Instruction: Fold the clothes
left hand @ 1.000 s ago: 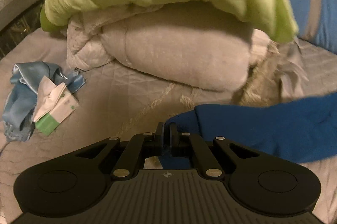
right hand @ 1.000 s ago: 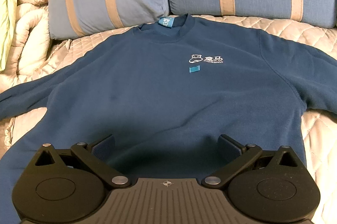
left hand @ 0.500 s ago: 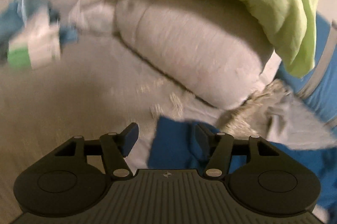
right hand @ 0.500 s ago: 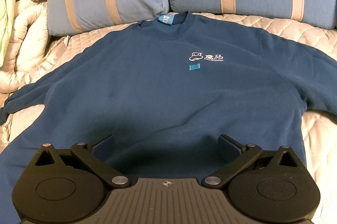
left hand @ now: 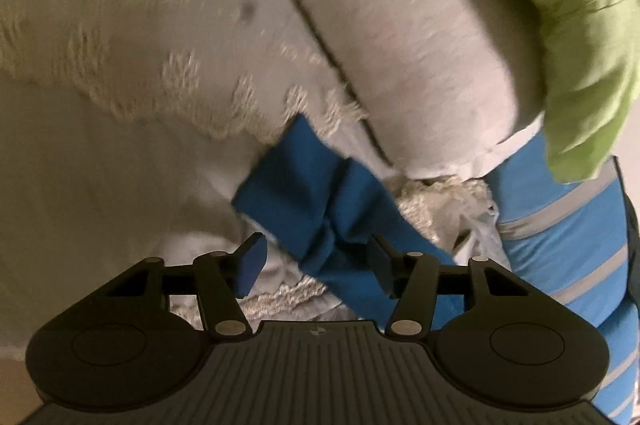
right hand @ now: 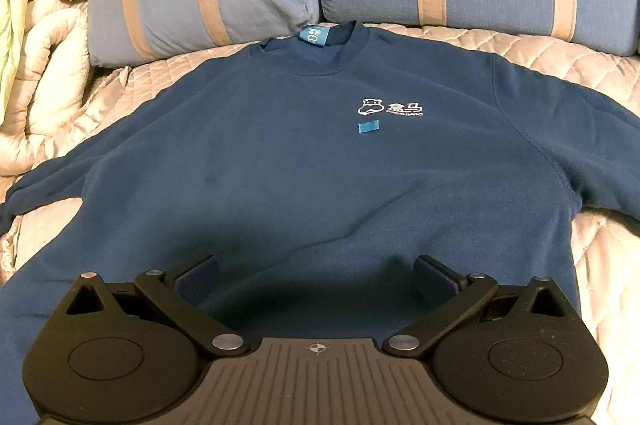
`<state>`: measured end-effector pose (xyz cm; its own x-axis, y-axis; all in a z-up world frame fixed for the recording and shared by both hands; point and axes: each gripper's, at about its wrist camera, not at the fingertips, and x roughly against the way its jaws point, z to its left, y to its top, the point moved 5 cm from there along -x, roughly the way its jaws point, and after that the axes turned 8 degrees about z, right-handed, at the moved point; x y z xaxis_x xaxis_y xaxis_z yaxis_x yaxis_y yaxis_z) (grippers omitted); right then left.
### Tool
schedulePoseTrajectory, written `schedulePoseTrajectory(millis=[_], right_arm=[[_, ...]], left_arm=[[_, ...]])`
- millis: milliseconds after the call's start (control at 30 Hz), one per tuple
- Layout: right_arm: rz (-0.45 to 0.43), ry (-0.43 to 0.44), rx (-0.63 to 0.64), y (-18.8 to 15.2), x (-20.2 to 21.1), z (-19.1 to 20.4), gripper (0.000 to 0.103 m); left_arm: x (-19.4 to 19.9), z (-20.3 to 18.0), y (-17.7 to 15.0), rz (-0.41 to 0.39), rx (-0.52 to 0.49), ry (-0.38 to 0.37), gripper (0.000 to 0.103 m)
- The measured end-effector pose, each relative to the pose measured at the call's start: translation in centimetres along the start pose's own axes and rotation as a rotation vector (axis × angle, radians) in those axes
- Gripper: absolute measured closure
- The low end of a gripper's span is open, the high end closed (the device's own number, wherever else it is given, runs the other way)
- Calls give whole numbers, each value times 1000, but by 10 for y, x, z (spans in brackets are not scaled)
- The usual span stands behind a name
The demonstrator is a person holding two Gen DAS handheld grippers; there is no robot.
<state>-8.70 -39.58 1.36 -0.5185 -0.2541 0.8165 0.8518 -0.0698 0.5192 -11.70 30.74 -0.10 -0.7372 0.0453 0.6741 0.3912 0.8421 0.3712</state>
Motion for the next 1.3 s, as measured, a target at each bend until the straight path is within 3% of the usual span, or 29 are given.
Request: schedulePoseTrajectory(millis=[67, 133, 167, 300, 467, 567, 700, 800, 933, 1100, 1300], right_arm=[[1, -3, 0, 0, 0, 0, 0], [0, -5, -1, 0, 0, 0, 0], [0, -5, -1, 0, 0, 0, 0], [0, -6, -1, 0, 0, 0, 0], [-2, 3, -4, -1, 1, -2, 0], [1, 11, -6, 0, 0, -2, 0], [1, 17, -6, 0, 0, -2, 0], [-4, 21, -9, 0, 1, -2, 0], [-4, 25, -12, 0, 0, -2, 0], [0, 26, -11, 1, 0, -2, 0], [-1, 23, -16, 0, 0, -2, 0]], left_arm=[[-12, 2, -4, 16, 46, -14, 50], [-18, 3, -6, 5, 81, -30, 70], [-19, 1, -5, 1, 86, -22, 89], [-9, -12, -1, -35, 48, 35, 94], [33, -31, 1, -61, 3, 104, 94], [44, -33, -3, -32, -35, 162, 93], [41, -26, -8, 42, -97, 264, 81], [50, -17, -2, -4, -83, 311, 71], [61, -19, 8, -64, -85, 252, 62], [39, -32, 14, -32, -152, 177, 61], [7, -35, 11, 12, -233, 206, 61]])
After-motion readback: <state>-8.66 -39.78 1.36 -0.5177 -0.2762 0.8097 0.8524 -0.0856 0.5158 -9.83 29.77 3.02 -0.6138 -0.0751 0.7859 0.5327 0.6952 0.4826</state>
